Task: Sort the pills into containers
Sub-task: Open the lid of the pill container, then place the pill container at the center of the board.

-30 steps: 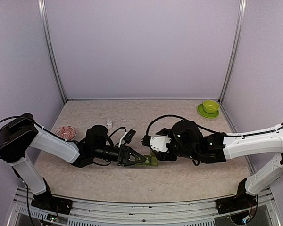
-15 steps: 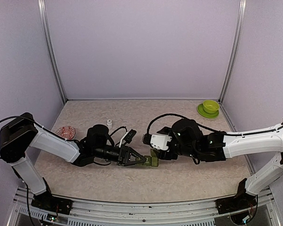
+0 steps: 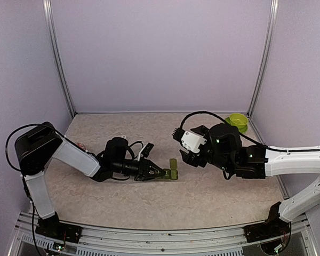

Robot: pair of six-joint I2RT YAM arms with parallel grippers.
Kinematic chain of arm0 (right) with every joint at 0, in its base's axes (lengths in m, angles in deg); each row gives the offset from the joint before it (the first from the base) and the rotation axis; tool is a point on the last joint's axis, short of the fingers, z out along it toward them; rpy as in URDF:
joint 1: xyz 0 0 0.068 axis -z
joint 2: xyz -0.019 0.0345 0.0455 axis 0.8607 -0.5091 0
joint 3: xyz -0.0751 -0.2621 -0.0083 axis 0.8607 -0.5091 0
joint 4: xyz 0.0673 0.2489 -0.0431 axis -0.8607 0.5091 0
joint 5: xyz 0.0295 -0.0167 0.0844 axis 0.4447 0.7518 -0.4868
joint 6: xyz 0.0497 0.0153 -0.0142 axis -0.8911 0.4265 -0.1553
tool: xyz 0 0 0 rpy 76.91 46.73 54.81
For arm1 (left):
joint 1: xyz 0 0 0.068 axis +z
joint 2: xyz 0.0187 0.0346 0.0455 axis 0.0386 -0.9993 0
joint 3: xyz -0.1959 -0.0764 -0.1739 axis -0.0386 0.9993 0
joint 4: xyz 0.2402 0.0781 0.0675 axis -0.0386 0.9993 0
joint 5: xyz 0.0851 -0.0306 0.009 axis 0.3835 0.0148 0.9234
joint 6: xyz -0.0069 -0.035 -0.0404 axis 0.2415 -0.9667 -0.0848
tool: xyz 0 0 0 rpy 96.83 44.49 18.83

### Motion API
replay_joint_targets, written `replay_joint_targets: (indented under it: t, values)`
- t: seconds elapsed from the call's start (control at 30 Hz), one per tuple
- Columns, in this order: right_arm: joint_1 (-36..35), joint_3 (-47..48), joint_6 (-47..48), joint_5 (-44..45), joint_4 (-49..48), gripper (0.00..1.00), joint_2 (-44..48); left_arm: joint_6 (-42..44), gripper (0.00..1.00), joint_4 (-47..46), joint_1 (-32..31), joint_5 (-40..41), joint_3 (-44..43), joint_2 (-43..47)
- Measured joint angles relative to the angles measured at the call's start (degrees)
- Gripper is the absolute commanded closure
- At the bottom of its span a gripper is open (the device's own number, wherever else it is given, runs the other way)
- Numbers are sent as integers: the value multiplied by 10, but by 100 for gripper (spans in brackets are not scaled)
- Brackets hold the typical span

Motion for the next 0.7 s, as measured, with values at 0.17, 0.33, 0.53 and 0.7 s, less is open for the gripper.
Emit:
replay_joint_targets:
  t: [0.17, 0.33, 0.53, 0.7]
  values:
    - [3, -13, -12, 20, -6, 18, 5, 0, 84, 5, 24, -6, -42, -50]
    - [3, -25, -20, 31, -7, 17, 9, 3, 83, 23, 42, -10, -94, -83]
    - [3, -31, -28, 38, -9, 17, 11, 16, 83, 49, 68, -20, -149, -134]
    - [4, -35, -30, 42, -12, 17, 11, 30, 83, 88, 85, -25, -197, -183]
